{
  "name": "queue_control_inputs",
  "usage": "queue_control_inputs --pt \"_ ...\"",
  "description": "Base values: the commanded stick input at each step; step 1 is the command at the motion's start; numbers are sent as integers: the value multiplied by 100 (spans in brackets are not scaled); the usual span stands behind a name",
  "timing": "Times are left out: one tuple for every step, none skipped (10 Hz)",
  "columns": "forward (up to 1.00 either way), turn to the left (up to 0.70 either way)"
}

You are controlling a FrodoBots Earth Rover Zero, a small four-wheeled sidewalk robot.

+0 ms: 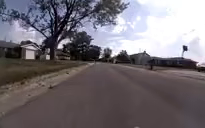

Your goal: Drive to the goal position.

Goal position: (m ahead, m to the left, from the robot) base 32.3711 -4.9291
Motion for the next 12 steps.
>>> queue_control_inputs --pt "100 0" --pt "100 0" --pt "100 0" --pt "100 0" --pt "100 0" --pt "100 0" --pt "100 0" --pt "100 0" --pt "100 0" --pt "100 0" --pt "100 0" --pt "100 0"
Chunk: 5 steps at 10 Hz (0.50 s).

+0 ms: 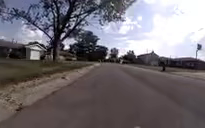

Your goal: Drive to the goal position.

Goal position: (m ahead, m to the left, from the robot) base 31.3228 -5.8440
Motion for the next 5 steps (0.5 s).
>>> queue_control_inputs --pt "100 0" --pt "100 0" --pt "100 0" --pt "100 0" --pt "100 0"
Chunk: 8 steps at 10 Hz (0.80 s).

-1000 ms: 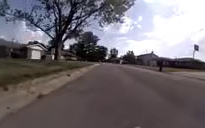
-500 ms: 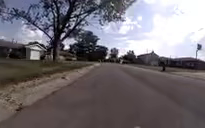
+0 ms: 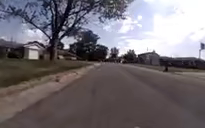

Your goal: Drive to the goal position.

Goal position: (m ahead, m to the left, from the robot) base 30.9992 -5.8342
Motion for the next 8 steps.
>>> queue_control_inputs --pt "100 0" --pt "100 0" --pt "100 0" --pt "100 0" --pt "100 0" --pt "100 0" --pt "100 0" --pt "100 0"
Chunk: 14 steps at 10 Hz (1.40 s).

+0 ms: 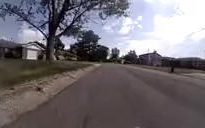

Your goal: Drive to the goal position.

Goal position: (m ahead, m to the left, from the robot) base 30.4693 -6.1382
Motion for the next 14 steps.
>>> queue_control_inputs --pt "100 0" --pt "100 0" --pt "100 0" --pt "100 0" --pt "100 0" --pt "100 0" --pt "100 -1" --pt "100 -2" --pt "100 -2" --pt "100 -11" --pt "100 -30" --pt "100 -20" --pt "100 -9" --pt "100 0"
